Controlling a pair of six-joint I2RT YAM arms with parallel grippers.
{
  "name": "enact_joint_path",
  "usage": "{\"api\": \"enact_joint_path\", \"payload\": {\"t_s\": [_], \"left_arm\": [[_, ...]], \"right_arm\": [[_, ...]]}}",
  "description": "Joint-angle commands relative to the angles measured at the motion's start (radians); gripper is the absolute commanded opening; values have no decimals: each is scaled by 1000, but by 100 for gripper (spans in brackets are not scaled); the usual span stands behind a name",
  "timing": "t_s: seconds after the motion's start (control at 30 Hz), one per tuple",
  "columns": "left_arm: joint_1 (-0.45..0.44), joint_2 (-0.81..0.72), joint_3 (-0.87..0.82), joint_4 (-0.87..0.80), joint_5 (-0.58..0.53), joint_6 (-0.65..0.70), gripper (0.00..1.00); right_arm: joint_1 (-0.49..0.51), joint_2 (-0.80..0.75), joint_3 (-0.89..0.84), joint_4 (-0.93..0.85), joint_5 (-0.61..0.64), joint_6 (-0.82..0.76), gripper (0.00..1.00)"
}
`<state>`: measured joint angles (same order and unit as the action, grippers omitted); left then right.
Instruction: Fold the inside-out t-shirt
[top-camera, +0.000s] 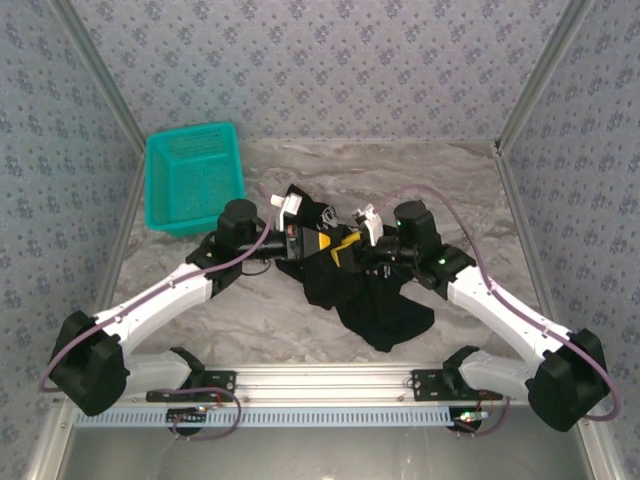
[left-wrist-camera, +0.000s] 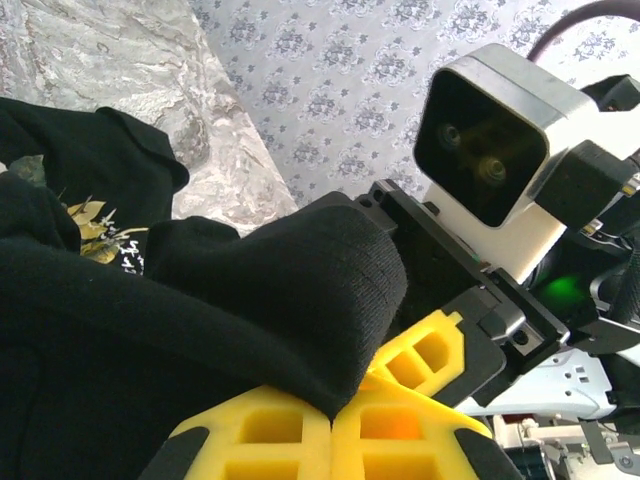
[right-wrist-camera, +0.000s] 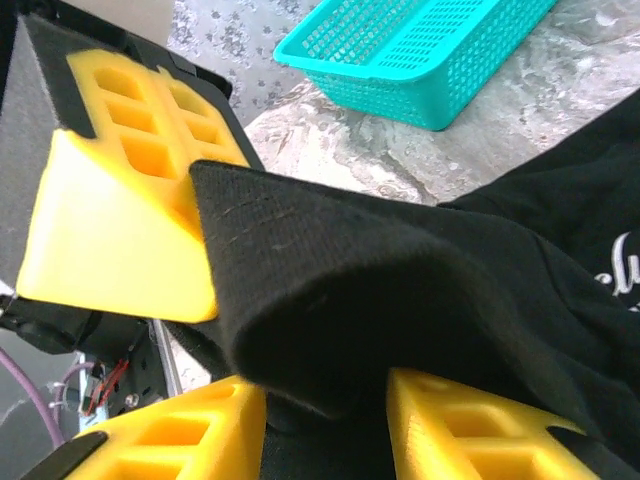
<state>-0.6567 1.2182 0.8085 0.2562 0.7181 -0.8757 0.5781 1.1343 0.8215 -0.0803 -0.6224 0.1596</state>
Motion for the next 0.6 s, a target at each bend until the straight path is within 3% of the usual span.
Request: {"api": "enact_joint_path", "payload": {"t_s": [0.0, 0.2, 0.43, 0.5, 0.57], "left_arm": [[-6, -19, 37, -5, 23, 30, 0], [-5, -42, 53, -129, -63, 118, 0], [-3, -28, 71, -212, -127, 193, 0], [-5, -22, 81, -250, -159, 214, 9], [-4, -27, 81, -282, -196, 241, 30]], "right_arm": [[-6, 21, 29, 40, -78, -34, 27], [-13, -36, 48, -79, -70, -65, 0], [-25, -105, 70, -79, -159, 13, 0], [-29, -99, 93, -79, -164, 53, 0], [-32, -86, 121, -74, -161, 106, 0]]}}
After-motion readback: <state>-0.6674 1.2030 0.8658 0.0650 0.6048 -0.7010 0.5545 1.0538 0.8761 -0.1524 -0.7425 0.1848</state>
